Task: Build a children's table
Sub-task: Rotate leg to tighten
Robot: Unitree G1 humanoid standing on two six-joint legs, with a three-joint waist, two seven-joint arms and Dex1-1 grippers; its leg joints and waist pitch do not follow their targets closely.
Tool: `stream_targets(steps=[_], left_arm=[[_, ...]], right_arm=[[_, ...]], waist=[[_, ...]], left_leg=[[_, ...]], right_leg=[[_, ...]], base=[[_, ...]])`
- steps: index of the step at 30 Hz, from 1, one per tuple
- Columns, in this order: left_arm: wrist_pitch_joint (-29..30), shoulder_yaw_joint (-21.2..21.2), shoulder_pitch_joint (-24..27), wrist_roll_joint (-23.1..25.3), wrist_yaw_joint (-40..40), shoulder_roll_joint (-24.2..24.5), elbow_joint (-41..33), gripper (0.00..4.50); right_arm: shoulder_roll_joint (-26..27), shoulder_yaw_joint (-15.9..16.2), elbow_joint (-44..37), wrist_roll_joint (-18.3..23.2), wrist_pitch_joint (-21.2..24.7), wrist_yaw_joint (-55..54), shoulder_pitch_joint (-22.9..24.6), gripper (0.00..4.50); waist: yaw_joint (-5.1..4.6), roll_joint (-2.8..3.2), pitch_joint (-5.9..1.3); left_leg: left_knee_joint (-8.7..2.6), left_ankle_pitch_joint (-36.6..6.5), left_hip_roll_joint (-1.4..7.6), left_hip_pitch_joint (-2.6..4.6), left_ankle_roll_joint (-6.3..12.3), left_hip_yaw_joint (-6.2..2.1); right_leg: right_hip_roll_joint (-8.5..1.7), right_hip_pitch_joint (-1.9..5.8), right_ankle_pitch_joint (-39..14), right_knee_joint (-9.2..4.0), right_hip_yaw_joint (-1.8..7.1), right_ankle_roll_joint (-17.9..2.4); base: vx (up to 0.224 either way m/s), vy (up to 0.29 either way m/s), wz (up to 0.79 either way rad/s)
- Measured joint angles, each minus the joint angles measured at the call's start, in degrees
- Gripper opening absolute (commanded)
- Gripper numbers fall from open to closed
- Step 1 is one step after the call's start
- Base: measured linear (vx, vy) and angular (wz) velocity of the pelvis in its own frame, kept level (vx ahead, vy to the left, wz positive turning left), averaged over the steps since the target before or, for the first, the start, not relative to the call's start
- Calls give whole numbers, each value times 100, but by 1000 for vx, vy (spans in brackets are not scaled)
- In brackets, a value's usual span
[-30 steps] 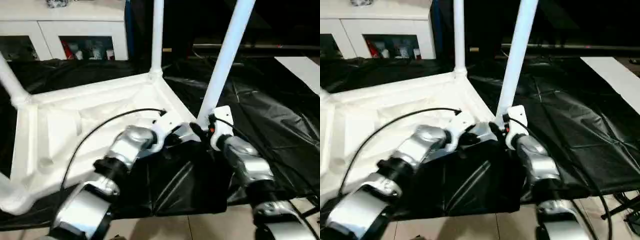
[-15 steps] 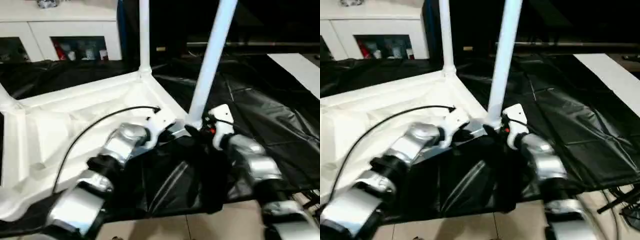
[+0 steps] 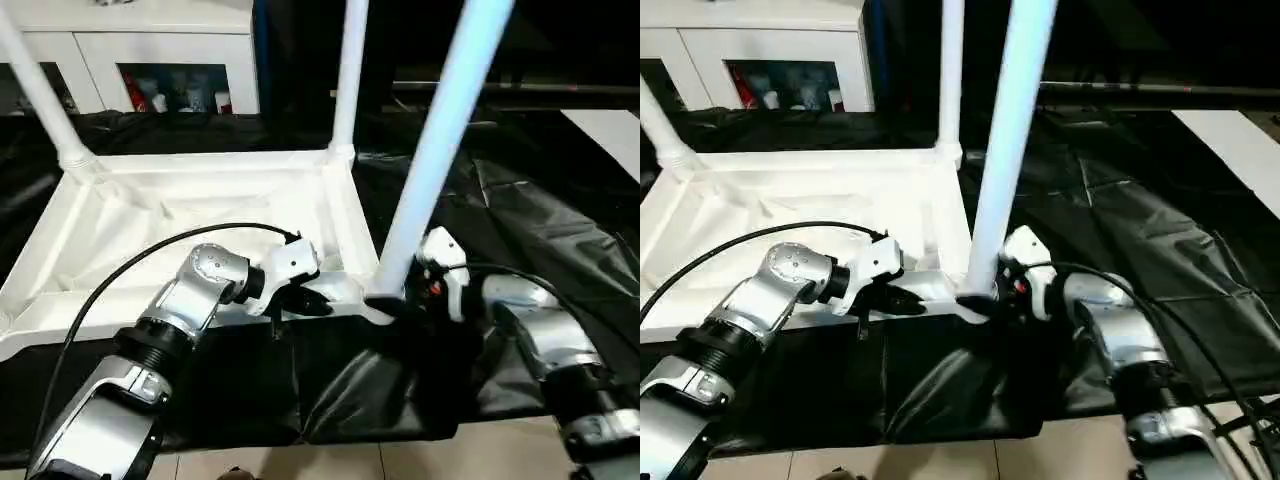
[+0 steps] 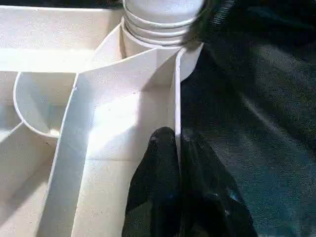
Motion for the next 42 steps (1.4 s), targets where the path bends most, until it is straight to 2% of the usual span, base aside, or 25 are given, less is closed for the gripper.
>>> stream_targets(steps=[1, 8, 15, 21, 24, 32, 39, 40, 42], left_arm=[[8, -1, 5, 0, 0, 2, -10, 0], [65, -5, 52, -13, -52, 6, -103, 0], [70, -3, 52, -7, -38, -3, -102, 0], [97, 75, 30, 14, 315, -202, 64, 0], [250, 205, -257, 155, 1212, -686, 600, 0], [630, 352, -567, 338, 2909, -1617, 1185, 0], [514, 363, -674, 355, 3068, -1701, 1427, 0], [473, 359, -677, 363, 3067, -1691, 1439, 0], [354, 335, -677, 410, 3034, -1621, 1460, 0]], right_arm=[[1, 1, 2, 0, 0, 9, 0, 368], [2, 1, 11, 0, -6, -9, -2, 296], [3, 0, 14, -3, -6, -22, -1, 276], [117, -86, 181, -35, -55, -426, -2, 274], [588, -514, 554, -85, -1, -1600, -59, 274], [1481, -1061, 1007, -205, 249, -4098, -408, 274], [1611, -1141, 1246, -310, 79, -4351, -525, 274], [1623, -1158, 1261, -299, 55, -4349, -534, 308], [1622, -1190, 1297, -270, -8, -4286, -534, 343]], waist=[[-5, -1, 0], [-5, -1, 0], [-4, 0, 0], [-7, -8, -5], [-17, -25, -17], [-68, -6, -33], [-79, 4, -40], [-81, 5, -40], [-84, 2, -38]], left_leg=[[0, 1, 0, 2, -1, -2], [0, 3, 0, 0, -4, -7], [2, 4, 0, 0, -4, -6], [6, 4, 0, 14, -4, -6], [13, 4, -4, 32, -5, -7], [17, 5, -13, 42, -4, -4], [17, 5, -13, 39, -3, -8], [16, 5, -12, 33, -3, -8], [16, 5, -12, 28, -3, -9]], right_leg=[[0, 0, 2, 1, 0, 0], [0, 0, 4, 1, 2, 1], [0, 0, 5, 2, 2, 0], [0, 14, 9, 3, 5, -4], [-1, 31, -1, 0, 15, 22], [-2, 38, -5, -20, 33, 29], [-2, 36, -7, -21, 26, 36], [-2, 32, -7, -23, 25, 36], [-2, 30, -7, -25, 24, 37]], base=[[0, 0, 0], [0, 0, 0], [0, 0, 0], [0, 0, 0], [0, 0, 0], [0, 0, 0], [0, 0, 0], [0, 0, 0], [0, 0, 0]])
